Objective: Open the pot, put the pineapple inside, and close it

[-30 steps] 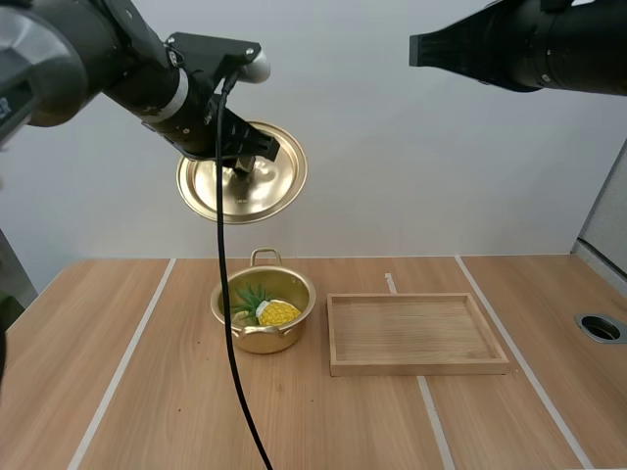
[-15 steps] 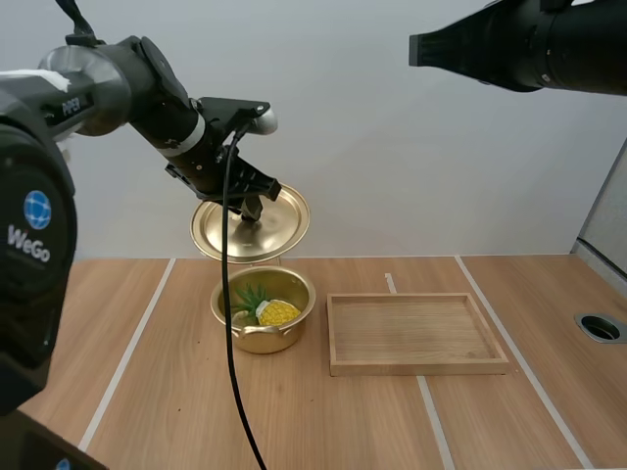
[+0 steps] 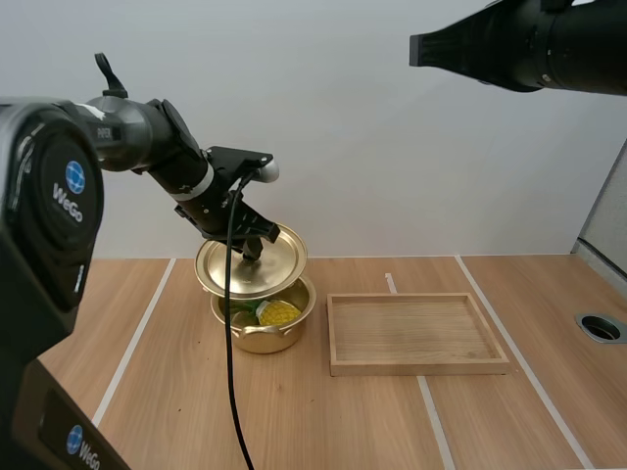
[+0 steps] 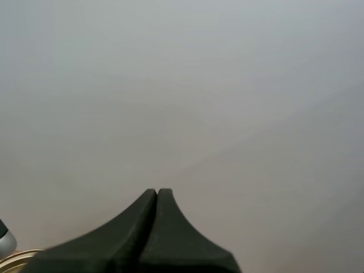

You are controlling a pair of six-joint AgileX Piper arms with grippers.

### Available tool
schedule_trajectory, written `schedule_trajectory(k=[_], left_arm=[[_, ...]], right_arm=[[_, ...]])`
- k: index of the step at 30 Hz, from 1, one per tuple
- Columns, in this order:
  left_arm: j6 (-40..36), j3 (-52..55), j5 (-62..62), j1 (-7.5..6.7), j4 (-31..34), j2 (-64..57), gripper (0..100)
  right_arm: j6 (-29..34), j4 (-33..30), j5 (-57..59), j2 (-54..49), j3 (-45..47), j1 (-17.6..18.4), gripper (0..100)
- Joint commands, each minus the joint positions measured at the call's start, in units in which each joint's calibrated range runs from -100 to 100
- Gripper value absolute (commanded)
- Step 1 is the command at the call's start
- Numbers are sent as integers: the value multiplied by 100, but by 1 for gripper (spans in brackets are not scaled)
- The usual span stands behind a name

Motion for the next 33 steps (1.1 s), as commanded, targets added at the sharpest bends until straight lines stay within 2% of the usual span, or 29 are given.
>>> schedule_trajectory(k=[1,8,33], left_arm=[[226,110,-193,0,-235,128,0],[441,323,-335,0,-495,352,0],[854,576,-573,0,-506,734,0]], right_arm=[[17,-7,-27,-60,-35,-16,0],[17,-7,-27,-60,-35,-16,0],[17,-7,-27,-60,-35,-16,0]])
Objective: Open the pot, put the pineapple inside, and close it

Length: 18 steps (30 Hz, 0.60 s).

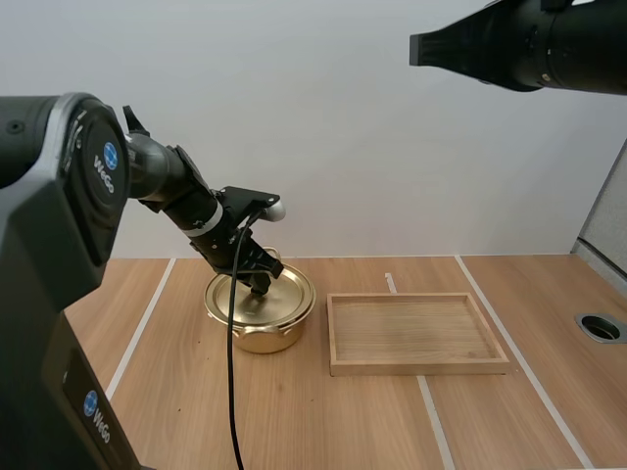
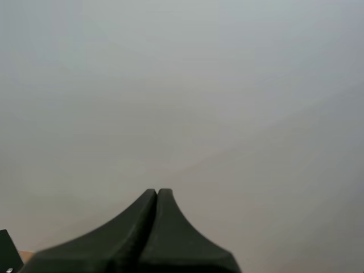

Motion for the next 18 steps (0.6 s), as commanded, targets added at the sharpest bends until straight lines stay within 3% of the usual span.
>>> schedule_trajectory(k=[1,18], left_arm=[[103,29,0,0,-54,7,0],[337,29,-150,0,-390,7,0]], right_arm=[[17,-7,-27,-60,-35,-16,0],[17,-7,-27,-60,-35,-16,0]])
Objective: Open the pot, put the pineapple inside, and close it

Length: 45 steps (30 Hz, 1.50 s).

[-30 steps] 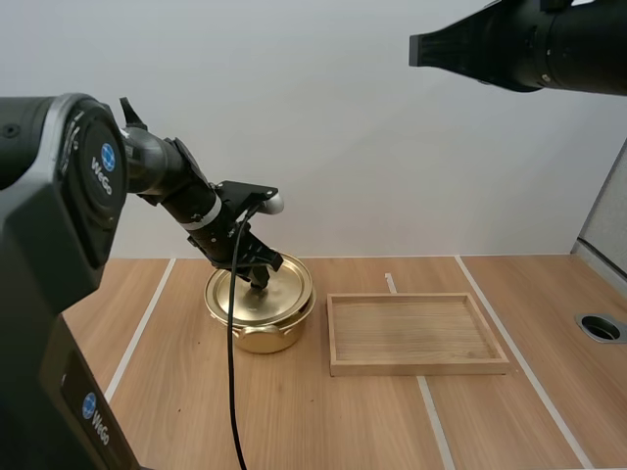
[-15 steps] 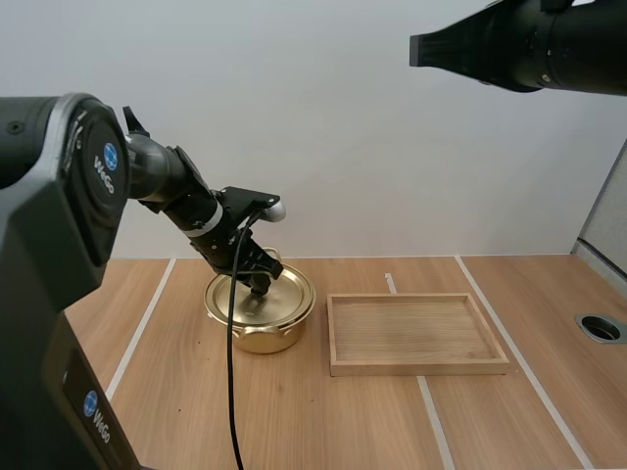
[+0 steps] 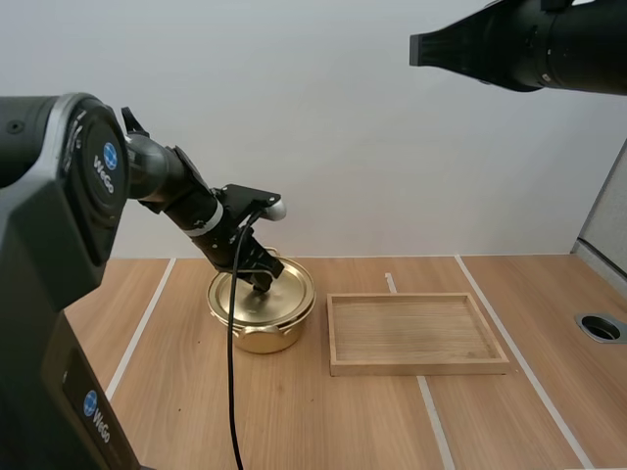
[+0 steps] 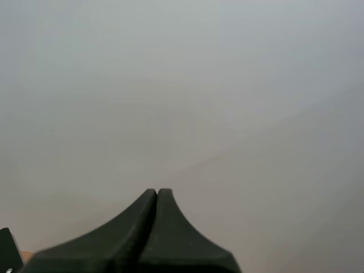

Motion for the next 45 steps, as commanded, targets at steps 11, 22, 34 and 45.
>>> schedule_trajectory(k=[11,22,34,45], left_arm=[[97,138,-134,0,-182,7,0],[146,307,-192,0,-197,7,0],[-154,274,-658,0,-295,7,58],[-189,274,-1211,0,-528,-6,100]], right_arm=[[17,-7,-27,-60,-35,-16,0],[17,-7,-27,-60,-35,-16,0],[17,-7,-27,-60,-35,-16,0],[17,-7,-27,-60,-35,-16,0]])
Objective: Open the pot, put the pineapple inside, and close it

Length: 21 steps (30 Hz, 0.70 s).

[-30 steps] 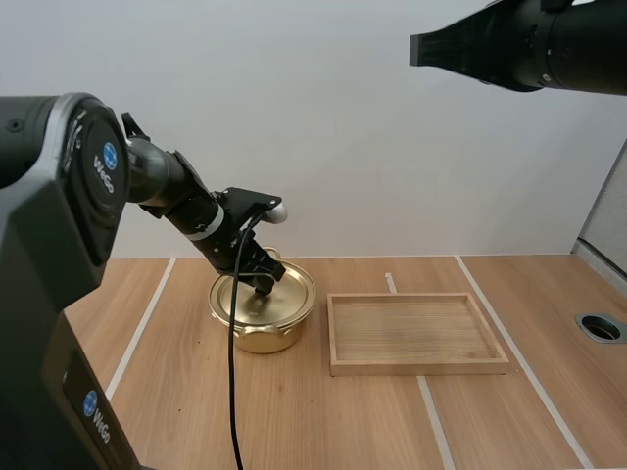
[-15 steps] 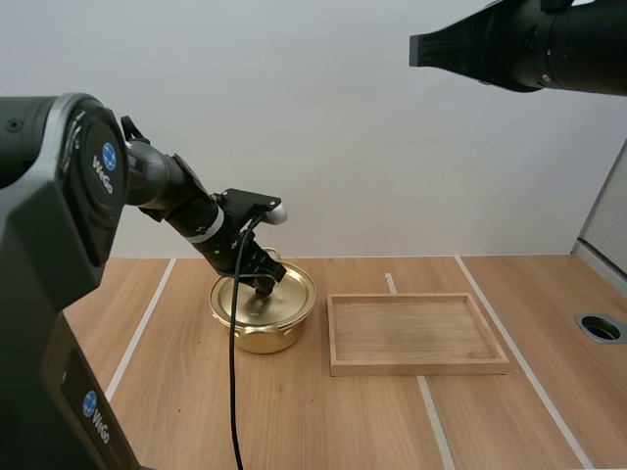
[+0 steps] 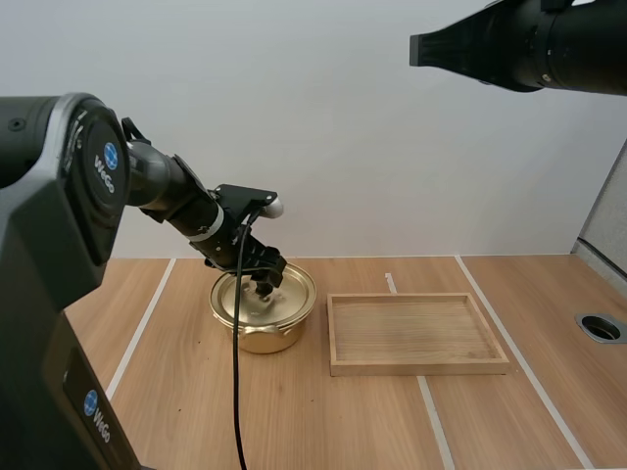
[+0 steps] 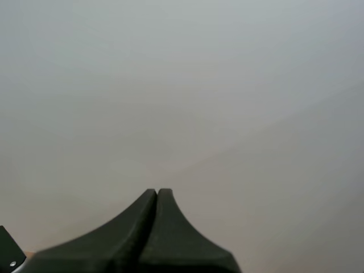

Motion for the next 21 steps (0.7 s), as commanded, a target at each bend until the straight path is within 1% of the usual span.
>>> schedule_trajectory(k=[1,5,9,21], left_arm=[[-47,15,-86,0,-195,-22,100],[-91,-13,-189,0,-319,-247,100],[-129,-100,-525,0,-403,-791,100],[-587,-127,-2838,0,-466,-3168,100]], right_arm=[[17,-7,-27,-60,-35,-16,0],[17,-7,-27,-60,-35,-16,0],[17,-7,-27,-60,-35,-16,0],[17,-7,-27,-60,-35,-16,0]])
